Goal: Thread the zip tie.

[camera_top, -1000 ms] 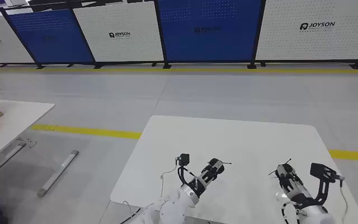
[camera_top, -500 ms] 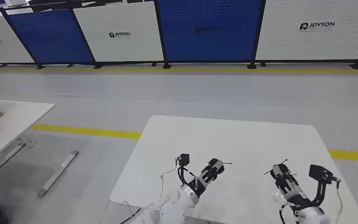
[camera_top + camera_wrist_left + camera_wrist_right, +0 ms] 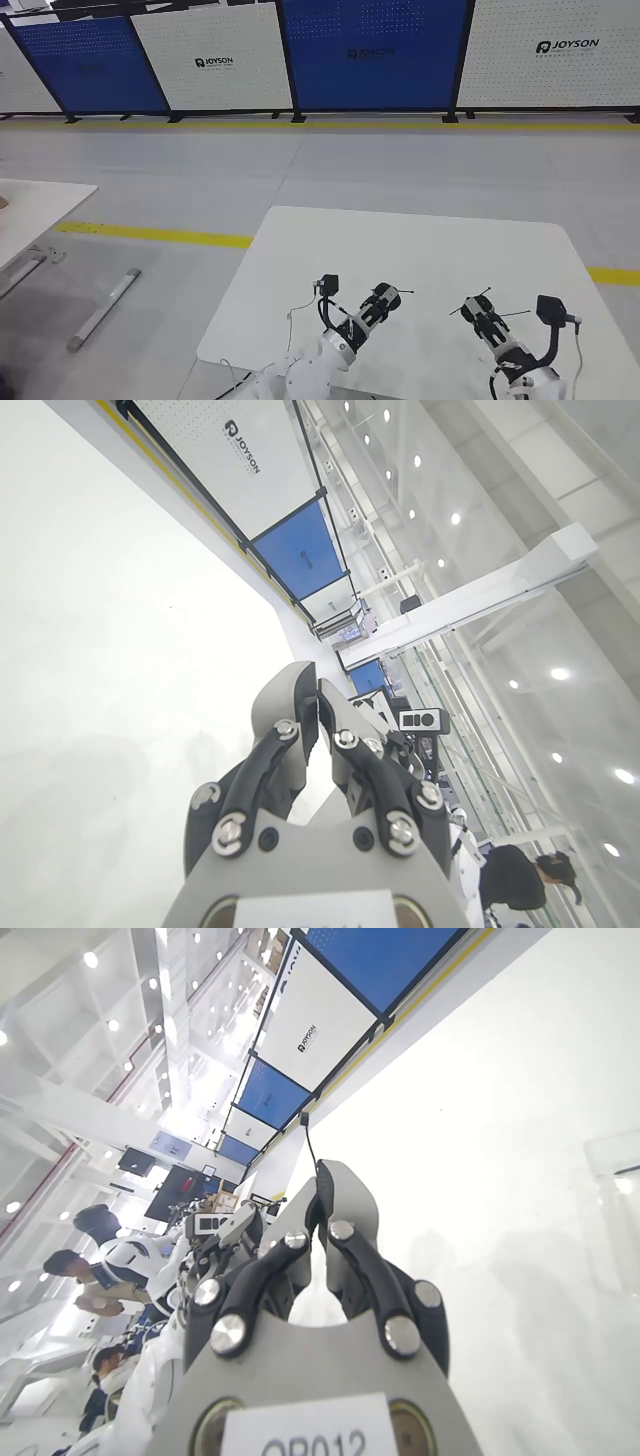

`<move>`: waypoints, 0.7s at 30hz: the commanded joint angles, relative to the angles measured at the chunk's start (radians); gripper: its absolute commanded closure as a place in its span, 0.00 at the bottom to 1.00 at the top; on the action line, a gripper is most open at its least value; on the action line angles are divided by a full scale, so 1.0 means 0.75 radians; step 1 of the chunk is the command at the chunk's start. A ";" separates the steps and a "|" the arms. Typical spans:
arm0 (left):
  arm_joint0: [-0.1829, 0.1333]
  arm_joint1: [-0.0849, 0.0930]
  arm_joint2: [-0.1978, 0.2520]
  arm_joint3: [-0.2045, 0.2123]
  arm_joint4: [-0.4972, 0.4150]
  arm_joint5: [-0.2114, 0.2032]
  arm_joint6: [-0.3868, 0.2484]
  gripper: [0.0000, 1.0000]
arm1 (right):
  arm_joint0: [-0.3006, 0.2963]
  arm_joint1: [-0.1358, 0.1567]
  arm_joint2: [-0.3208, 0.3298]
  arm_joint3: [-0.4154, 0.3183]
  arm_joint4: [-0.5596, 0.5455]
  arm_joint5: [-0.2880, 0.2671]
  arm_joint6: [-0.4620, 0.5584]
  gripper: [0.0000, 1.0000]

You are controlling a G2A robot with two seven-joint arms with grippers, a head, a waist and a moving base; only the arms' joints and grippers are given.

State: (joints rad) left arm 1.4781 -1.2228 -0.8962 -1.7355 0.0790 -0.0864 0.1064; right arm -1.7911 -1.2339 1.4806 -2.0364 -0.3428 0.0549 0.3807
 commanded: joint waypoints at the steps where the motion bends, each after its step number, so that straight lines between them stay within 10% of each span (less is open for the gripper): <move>1: 0.000 0.000 0.000 0.000 0.000 0.000 0.000 1.00 | 0.000 0.000 0.000 0.000 0.000 0.000 0.000 1.00; 9: 0.000 0.000 0.000 0.000 0.000 0.000 0.000 1.00 | 0.020 -0.005 -0.057 0.062 0.125 -0.153 -0.002 1.00; 21: 0.000 0.000 0.000 0.000 0.000 0.000 0.000 1.00 | 0.133 -0.018 -0.141 0.152 0.209 -0.099 -0.026 1.00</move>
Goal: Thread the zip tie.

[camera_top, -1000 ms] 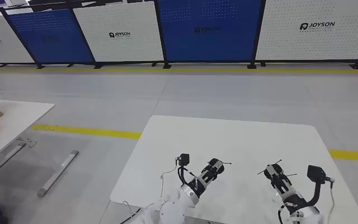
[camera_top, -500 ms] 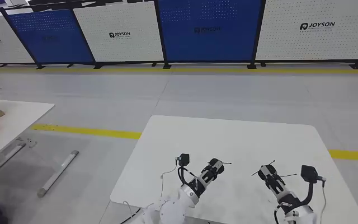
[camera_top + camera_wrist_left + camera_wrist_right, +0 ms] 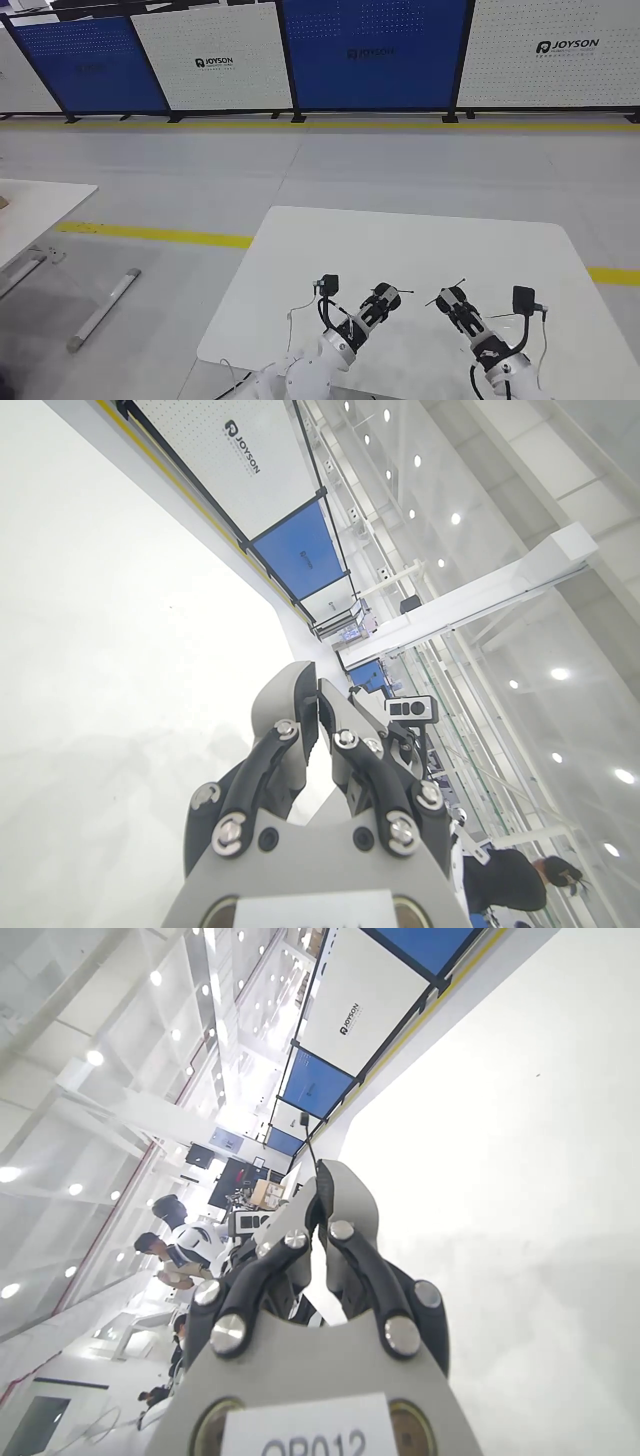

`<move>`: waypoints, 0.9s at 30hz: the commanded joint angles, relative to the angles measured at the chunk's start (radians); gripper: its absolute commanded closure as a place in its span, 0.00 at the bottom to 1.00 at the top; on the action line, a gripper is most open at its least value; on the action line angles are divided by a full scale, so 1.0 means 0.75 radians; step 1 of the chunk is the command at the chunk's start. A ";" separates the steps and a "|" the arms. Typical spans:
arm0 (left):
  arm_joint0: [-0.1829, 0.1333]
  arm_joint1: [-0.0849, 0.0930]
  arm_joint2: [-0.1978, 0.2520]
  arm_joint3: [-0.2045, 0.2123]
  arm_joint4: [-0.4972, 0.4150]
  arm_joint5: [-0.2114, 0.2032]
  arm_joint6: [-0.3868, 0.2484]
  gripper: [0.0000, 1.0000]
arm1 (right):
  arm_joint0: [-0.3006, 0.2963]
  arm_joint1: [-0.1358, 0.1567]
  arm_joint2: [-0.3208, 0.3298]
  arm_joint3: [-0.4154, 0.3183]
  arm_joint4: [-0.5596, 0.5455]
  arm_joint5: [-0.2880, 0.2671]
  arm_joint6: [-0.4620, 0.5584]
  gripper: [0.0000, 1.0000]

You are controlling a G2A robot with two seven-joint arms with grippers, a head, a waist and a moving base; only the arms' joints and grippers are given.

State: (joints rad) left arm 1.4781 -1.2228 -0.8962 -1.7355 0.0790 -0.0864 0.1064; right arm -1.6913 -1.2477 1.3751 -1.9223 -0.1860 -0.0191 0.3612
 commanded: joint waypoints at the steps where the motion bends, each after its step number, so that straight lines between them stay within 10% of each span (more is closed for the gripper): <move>1: 0.000 0.000 0.000 0.000 0.000 0.000 0.000 1.00 | 0.000 0.000 0.000 0.000 0.000 0.000 0.000 1.00; 13: 0.043 0.015 -0.026 -0.045 0.114 0.109 -0.061 1.00 | 0.000 0.000 0.000 0.000 0.000 0.000 0.000 1.00; 27: 0.068 0.018 -0.026 -0.048 0.149 0.106 -0.070 1.00 | 0.007 0.002 0.026 0.021 0.073 -0.005 0.006 1.00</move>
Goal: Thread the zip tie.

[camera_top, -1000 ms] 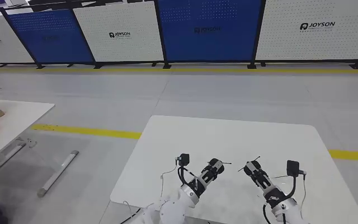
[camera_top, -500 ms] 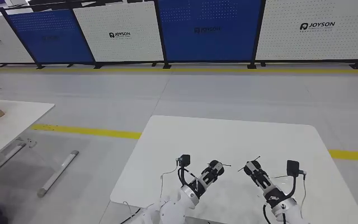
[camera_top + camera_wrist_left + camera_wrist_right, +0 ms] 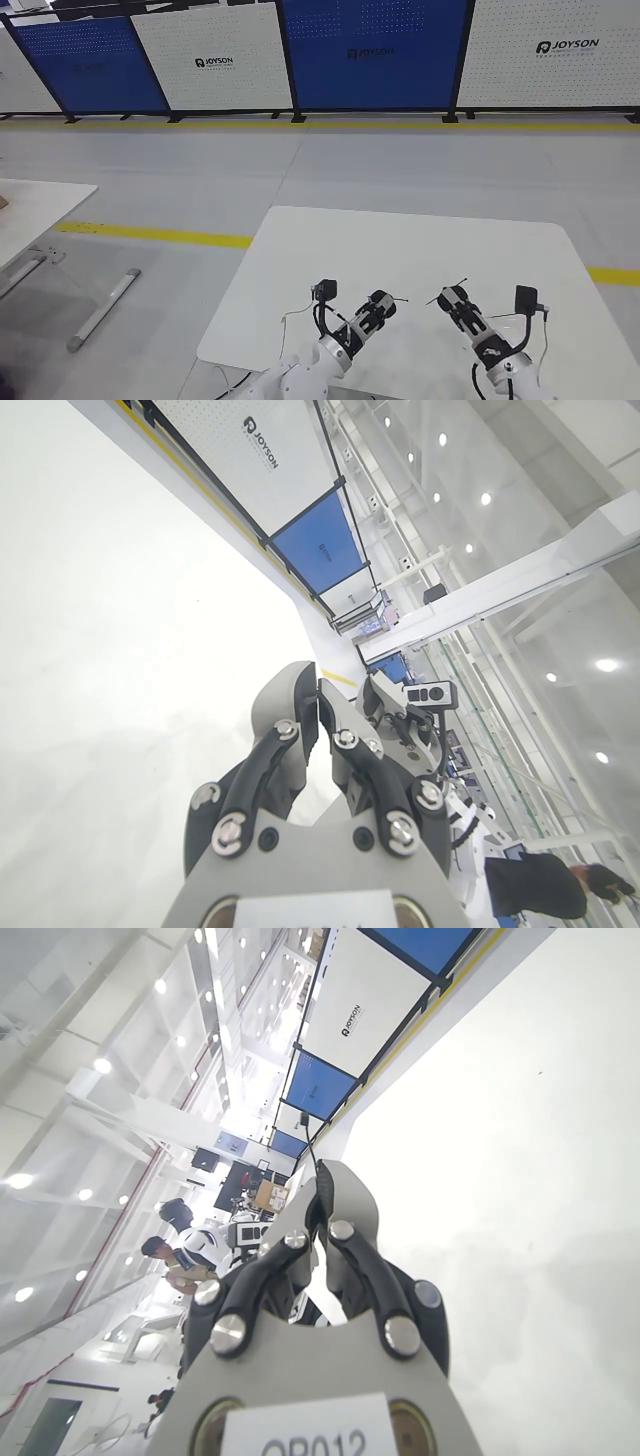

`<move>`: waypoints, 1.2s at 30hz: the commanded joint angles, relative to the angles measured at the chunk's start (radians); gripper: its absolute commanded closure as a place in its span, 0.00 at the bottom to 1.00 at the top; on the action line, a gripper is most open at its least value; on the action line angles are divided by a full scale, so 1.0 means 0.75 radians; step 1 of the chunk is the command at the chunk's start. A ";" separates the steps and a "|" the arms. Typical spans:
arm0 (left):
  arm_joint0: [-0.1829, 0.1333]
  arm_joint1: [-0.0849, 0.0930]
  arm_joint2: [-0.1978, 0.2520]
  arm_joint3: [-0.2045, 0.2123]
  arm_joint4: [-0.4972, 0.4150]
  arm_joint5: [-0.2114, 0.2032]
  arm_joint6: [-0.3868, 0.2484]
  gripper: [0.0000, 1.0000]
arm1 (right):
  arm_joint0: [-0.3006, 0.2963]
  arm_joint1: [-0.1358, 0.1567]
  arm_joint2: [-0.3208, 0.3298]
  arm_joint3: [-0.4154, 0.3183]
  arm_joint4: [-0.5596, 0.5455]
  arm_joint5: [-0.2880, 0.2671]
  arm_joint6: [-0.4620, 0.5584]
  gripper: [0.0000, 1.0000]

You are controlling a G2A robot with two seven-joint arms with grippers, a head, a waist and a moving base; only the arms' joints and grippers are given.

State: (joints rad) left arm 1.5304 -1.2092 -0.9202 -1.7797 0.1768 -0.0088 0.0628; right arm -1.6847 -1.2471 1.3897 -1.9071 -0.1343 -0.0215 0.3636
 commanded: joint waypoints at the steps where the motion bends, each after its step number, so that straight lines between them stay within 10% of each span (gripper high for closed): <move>1: -0.003 0.000 0.008 0.019 0.029 0.004 -0.019 1.00 | -0.004 0.002 0.011 0.000 0.006 -0.004 0.005 1.00; 36: -0.001 -0.003 0.024 0.028 0.090 0.010 0.012 1.00 | 0.037 -0.007 -0.099 0.122 -0.083 0.017 -0.071 1.00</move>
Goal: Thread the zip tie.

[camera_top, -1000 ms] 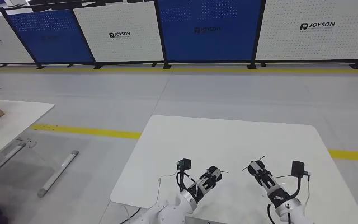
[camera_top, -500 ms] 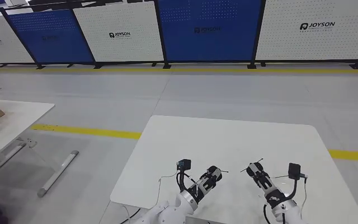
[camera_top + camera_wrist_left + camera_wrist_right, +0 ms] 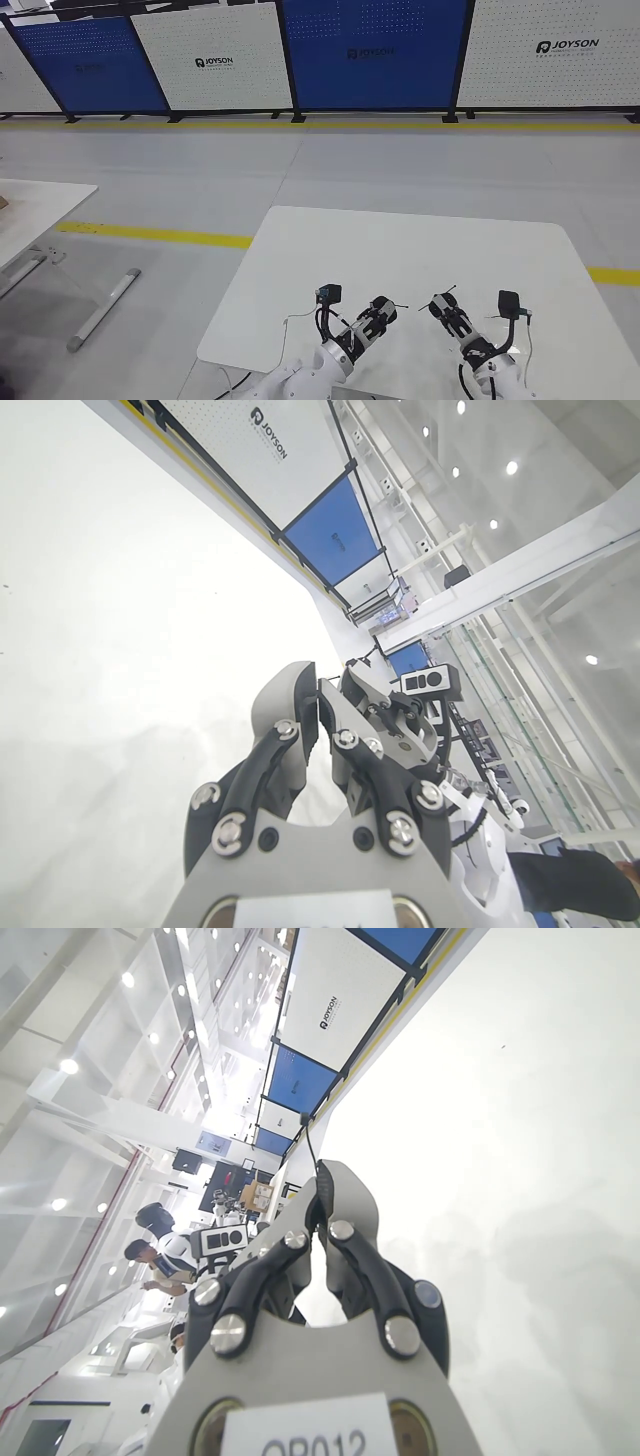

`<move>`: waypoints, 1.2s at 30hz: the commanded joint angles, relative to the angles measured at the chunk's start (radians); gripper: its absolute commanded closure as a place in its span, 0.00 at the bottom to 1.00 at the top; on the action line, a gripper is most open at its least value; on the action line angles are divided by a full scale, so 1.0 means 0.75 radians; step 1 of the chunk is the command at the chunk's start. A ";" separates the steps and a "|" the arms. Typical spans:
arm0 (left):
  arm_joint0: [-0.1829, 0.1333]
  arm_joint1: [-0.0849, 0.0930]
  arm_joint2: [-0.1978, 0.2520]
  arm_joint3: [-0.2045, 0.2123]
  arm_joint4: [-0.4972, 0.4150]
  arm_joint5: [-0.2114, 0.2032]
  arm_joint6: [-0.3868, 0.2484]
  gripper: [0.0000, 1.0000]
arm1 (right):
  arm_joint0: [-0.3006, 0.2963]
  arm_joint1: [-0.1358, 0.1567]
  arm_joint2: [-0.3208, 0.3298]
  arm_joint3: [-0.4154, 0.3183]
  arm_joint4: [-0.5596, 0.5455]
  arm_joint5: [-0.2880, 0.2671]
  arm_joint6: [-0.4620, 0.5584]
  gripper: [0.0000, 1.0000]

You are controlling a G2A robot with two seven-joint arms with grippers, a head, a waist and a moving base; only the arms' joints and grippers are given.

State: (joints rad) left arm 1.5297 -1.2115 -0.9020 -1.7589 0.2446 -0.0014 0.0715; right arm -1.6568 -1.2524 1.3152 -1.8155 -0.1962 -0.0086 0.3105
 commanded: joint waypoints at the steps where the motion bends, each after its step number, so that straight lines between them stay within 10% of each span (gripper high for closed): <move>1: 0.000 0.000 0.000 0.000 0.000 0.000 0.000 1.00 | 0.000 0.000 0.000 0.000 0.000 0.000 0.000 1.00; 36: 0.000 0.000 0.000 0.000 0.000 0.000 0.000 1.00 | 0.049 -0.002 -0.060 0.016 -0.087 0.029 0.008 1.00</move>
State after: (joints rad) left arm 1.5297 -1.2115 -0.9020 -1.7589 0.2446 -0.0014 0.0715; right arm -1.6253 -1.2538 1.2736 -1.8047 -0.2579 0.0112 0.3168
